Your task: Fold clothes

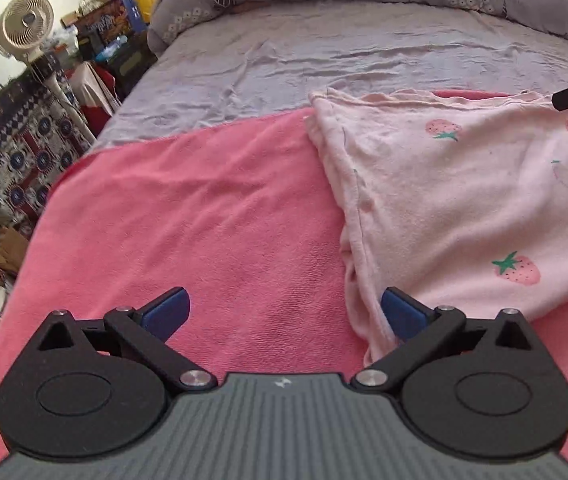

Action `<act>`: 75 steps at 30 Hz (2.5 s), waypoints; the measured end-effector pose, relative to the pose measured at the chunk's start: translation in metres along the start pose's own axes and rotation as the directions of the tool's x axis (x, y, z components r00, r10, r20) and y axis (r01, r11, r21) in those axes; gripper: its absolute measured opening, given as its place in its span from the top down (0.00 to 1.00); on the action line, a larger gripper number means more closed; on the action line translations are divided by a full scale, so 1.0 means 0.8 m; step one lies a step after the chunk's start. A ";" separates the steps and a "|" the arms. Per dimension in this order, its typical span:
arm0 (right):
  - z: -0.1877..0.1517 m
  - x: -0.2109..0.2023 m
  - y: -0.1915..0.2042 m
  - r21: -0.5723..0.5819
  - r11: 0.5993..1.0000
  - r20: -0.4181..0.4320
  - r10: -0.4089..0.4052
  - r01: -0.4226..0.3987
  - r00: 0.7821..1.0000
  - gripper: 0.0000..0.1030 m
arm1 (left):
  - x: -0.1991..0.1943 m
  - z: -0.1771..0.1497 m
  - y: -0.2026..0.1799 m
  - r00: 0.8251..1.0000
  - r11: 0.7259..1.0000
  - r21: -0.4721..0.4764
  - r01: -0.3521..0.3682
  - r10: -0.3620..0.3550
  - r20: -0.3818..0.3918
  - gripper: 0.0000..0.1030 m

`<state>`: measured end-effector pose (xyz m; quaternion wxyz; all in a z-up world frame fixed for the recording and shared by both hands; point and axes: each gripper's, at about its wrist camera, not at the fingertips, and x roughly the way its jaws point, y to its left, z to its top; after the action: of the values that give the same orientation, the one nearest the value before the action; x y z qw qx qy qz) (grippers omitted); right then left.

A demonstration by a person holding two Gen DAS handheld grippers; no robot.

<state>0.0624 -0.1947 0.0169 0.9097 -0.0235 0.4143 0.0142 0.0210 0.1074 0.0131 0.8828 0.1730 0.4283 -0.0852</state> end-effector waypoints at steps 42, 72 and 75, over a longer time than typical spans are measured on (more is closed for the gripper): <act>0.070 0.121 0.237 -0.072 0.992 0.133 -0.090 0.100 0.987 0.00 | 0.012 -0.068 0.025 0.975 0.974 -0.171 0.150 -0.118 0.186 0.00; -0.121 -0.111 0.026 0.166 0.880 -0.022 -0.448 0.445 0.894 0.00 | -0.036 0.025 0.018 0.971 0.970 -0.144 0.196 -0.171 0.166 0.01; -0.166 -0.102 -0.011 0.149 0.841 -0.142 -0.502 0.519 0.853 0.00 | -0.038 0.051 -0.055 0.946 0.959 -0.039 0.281 -0.270 0.182 0.01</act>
<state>-0.0907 -0.2115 -0.0079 0.8576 -0.0505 0.4363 -0.2677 0.0189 0.0509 0.0498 0.9015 0.0747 0.3719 -0.2085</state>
